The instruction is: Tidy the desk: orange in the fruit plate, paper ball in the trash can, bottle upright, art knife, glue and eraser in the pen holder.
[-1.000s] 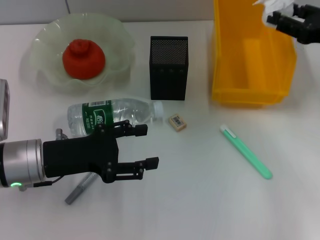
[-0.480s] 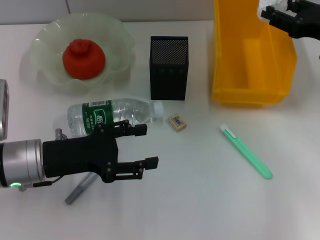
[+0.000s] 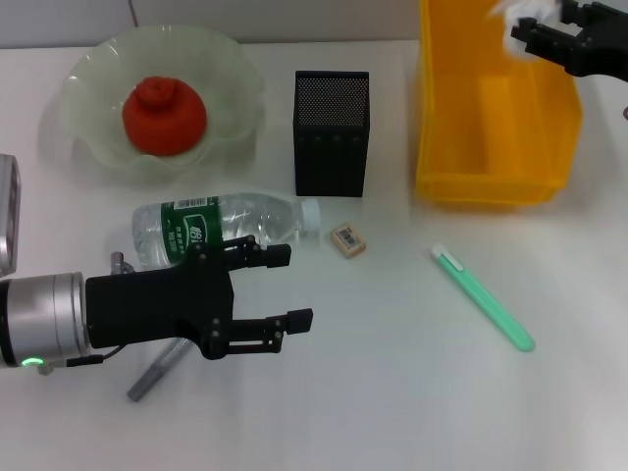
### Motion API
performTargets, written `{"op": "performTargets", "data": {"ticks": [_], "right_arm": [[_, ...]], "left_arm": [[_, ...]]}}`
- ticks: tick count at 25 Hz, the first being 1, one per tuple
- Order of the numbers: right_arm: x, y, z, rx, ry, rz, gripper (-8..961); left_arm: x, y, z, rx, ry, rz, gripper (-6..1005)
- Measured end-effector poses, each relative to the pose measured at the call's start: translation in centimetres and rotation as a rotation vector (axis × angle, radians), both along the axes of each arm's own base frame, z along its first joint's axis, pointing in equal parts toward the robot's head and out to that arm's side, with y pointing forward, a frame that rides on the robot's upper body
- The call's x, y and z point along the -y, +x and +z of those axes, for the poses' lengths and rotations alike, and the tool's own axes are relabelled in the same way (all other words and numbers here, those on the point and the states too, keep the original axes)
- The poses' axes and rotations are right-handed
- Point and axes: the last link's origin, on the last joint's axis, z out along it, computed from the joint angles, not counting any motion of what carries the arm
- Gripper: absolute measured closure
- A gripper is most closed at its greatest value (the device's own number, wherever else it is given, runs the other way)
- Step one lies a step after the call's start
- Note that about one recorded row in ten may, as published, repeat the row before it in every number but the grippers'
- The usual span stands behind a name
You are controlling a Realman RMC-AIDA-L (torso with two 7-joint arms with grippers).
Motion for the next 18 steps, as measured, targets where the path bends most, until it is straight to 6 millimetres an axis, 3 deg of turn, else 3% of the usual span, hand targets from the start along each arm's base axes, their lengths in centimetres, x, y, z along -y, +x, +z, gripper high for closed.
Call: {"op": "performTargets", "data": {"ticks": [12,15,18], "right_arm": [[0.5,-0.3,-0.7,0.007,-0.029,0.039,257],[2.5,-0.8,-1.5,-0.014,-0.073,0.169,136],[4.6,-0.9,-1.7,-0.101,-0.064,0.265,135]], "left_arm": [[0.0,0.0,0.0,0.002,0.000,0.000,201],[0.1,0.1,0.1,0.008,-0.005,-0.004,201],[0.2,0.0,0.1,0.010,-0.003,-0.002,201]]}}
